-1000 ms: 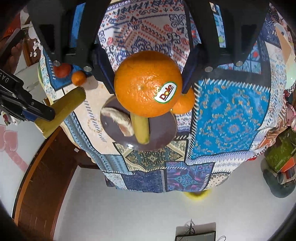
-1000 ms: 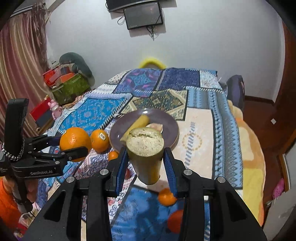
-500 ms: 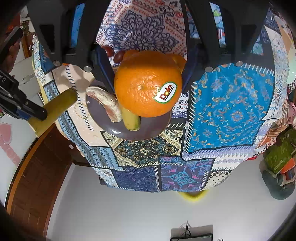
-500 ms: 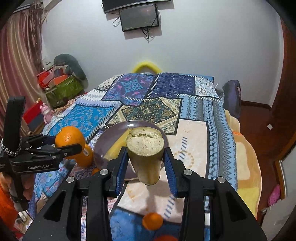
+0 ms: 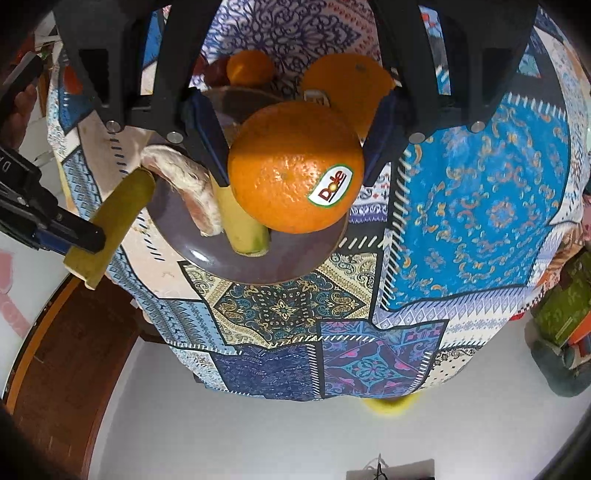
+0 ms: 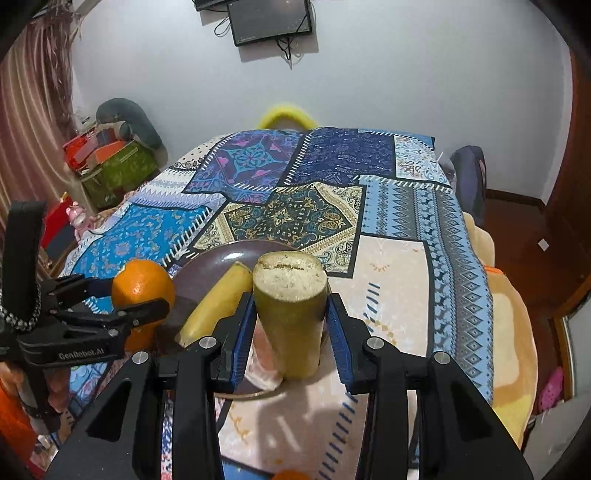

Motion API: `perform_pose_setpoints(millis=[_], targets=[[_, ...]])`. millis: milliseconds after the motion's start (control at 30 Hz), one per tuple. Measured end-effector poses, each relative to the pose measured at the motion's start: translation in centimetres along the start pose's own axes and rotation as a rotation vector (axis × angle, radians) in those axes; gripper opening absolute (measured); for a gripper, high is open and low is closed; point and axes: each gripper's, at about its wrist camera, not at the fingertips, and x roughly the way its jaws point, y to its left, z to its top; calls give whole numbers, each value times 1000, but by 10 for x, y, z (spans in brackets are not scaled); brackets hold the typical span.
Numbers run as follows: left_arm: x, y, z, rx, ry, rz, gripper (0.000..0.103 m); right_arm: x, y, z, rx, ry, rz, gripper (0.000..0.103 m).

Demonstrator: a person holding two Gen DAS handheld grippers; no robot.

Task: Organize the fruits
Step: 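Carry the yellow cylinder and Dole orange over the purple plate with both tools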

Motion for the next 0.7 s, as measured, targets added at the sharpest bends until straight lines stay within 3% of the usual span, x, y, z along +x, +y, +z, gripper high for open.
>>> perform_pose_setpoints(millis=[700], targets=[[41,11,14,-32,49,-26,69,65,0,18,-1,67,-8,35]])
